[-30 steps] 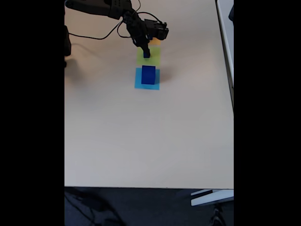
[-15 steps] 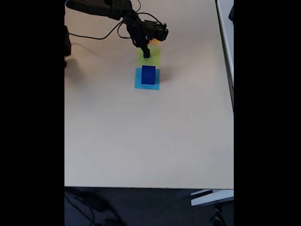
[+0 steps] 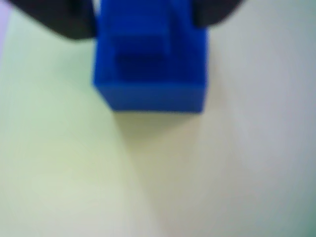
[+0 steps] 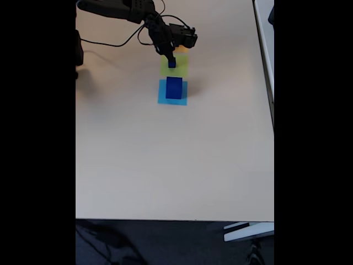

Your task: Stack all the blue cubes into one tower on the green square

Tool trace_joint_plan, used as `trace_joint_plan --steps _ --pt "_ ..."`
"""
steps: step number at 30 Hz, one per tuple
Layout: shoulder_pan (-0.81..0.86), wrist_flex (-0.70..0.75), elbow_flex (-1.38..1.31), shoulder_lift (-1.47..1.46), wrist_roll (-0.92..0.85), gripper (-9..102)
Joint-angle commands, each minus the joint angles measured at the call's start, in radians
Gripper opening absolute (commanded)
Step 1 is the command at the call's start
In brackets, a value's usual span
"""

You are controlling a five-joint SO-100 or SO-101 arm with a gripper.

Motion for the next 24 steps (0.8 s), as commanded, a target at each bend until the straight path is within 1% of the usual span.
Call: trace_joint_plan --steps 1,9,14,20,24 --pt "-0.005 -0.020 -0.009 0.011 -0.002 6" --pt "0.002 -0.020 -0.009 0.012 -0.012 6" --pt "0.005 -0.020 -0.006 0.014 -0.014 0" --pt "0.009 -0.018 -0.008 0.023 -0.023 0" --pt "0.017 0.014 -0.044 0.035 -0.043 0"
